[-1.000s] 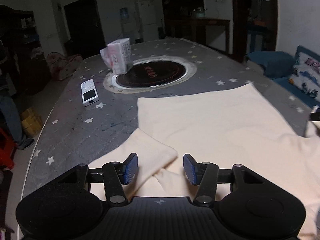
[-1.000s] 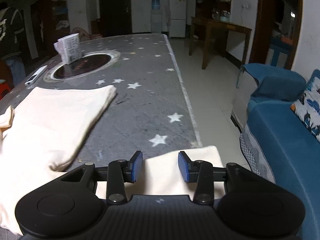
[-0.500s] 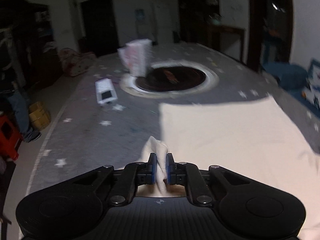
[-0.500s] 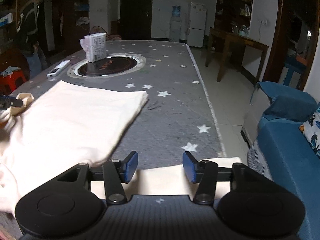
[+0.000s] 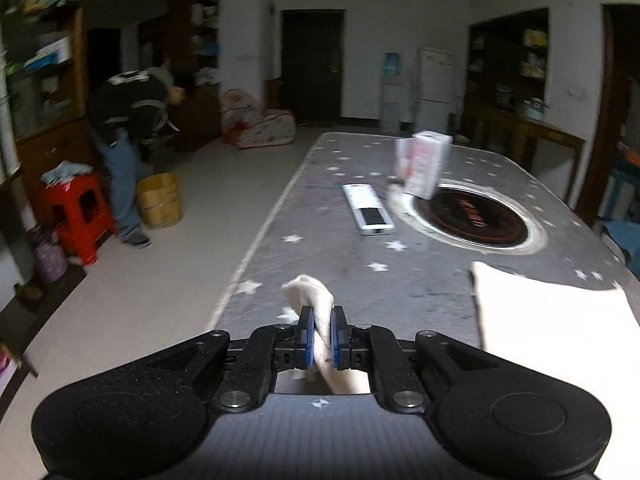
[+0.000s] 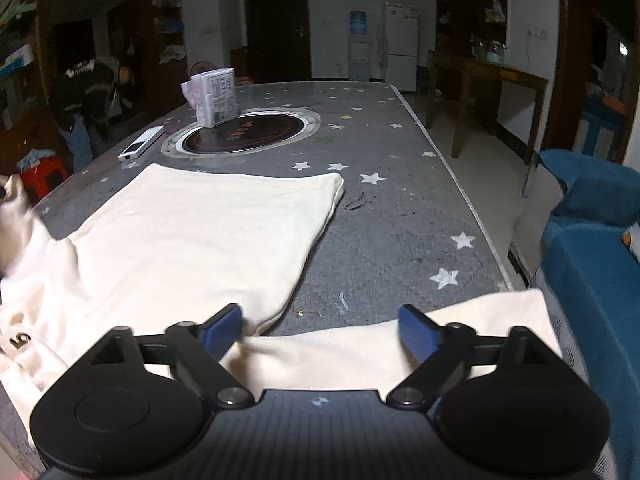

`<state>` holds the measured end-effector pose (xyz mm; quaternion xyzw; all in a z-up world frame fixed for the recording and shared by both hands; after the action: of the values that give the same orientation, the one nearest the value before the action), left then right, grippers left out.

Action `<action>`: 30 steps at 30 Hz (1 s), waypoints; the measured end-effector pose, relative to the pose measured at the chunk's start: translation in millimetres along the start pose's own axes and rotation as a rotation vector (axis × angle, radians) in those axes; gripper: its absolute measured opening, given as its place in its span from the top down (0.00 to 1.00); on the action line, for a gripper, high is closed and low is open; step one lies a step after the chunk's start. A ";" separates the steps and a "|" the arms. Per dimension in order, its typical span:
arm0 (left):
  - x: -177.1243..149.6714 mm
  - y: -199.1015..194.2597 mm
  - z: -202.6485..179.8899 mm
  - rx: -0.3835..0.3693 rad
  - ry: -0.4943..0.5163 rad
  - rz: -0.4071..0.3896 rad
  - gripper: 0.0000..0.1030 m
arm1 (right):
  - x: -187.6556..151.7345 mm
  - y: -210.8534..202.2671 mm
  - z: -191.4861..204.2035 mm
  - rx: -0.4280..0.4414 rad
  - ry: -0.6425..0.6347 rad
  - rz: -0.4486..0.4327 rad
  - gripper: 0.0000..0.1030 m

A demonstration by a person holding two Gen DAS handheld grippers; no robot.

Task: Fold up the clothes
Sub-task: 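Grasp the sleeve cuff with the left gripper while the right gripper holds the hem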

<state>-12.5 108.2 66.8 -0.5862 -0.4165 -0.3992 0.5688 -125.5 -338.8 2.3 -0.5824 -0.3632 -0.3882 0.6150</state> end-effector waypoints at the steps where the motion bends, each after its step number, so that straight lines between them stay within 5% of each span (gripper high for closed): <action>1: -1.7 0.2 6.1 0.016 -0.009 0.006 0.92 | -1.4 -0.1 -0.1 -0.001 0.008 0.001 0.12; 10: -26.3 7.1 45.6 0.155 -0.024 0.069 0.93 | -8.9 1.0 6.7 -0.020 -0.028 0.010 0.05; 17: -44.6 19.6 50.4 0.181 0.008 0.126 0.92 | -14.7 3.8 4.8 -0.039 -0.017 0.017 0.03; 22: -45.3 21.5 48.5 0.197 0.022 0.138 0.82 | -13.9 1.2 4.5 -0.045 -0.016 0.006 0.02; 27: -29.1 1.6 20.7 0.123 0.031 0.084 0.83 | -11.4 -2.4 5.1 -0.053 -0.025 -0.009 0.02; 30: -19.8 -15.6 -10.8 -0.009 0.022 0.056 0.83 | -10.5 -4.2 4.1 -0.057 -0.022 -0.018 0.01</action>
<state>-33.7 96.9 53.8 -0.5958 -0.3917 -0.3916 0.5816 -133.9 -334.3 -5.1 -0.6003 -0.3641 -0.3975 0.5907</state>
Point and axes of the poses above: each gripper's, at about its wrist camera, not at the fingertips, and y roughly the way its jaws point, z to its left, x to its top, the point moved 2 cm from there along y, roughly the way its jaws point, and after that the axes turned 14 degrees about -z, right-handed, at the moved point
